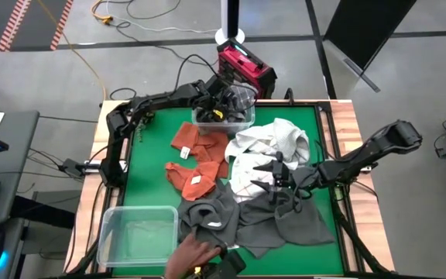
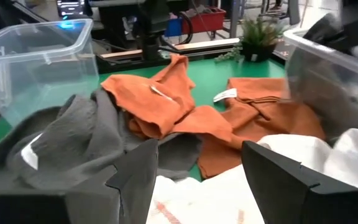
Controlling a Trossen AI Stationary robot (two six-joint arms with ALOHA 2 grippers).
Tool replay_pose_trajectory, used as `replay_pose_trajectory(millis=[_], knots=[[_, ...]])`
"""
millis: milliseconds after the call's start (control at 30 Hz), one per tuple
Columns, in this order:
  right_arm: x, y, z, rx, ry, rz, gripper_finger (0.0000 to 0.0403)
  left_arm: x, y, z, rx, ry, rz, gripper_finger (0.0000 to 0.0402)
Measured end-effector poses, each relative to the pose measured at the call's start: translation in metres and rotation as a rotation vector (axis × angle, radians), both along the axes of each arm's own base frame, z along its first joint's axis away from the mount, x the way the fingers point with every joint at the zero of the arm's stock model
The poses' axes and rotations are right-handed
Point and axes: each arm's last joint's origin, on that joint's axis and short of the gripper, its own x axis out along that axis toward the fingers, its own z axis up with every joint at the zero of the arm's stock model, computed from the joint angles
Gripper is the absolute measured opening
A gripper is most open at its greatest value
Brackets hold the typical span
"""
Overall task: Sort towels by color in basket
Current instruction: Put the gray patterned towel into the top transparent bin
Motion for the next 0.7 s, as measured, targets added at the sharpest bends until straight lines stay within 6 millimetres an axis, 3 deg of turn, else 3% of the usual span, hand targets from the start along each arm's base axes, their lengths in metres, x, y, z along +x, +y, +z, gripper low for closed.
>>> replay_pose_trajectory(millis=[267,567,700], knots=[[-0.002,-0.001,0.001,-0.012,0.008,-0.020,0.0260,-0.004,-0.002,-0.010,0.012,0.043,0.172,0.0194],[-0.001,-0.004,0.000,-0.021,0.011,-0.036,0.0260,0.015,-0.023,0.025,0.194,0.062,0.222,0.0194],[-0.001,-0.003,0.000,-0.021,0.011,-0.032,0.0260,0.012,-0.034,0.038,0.159,0.137,0.239,0.0194]])
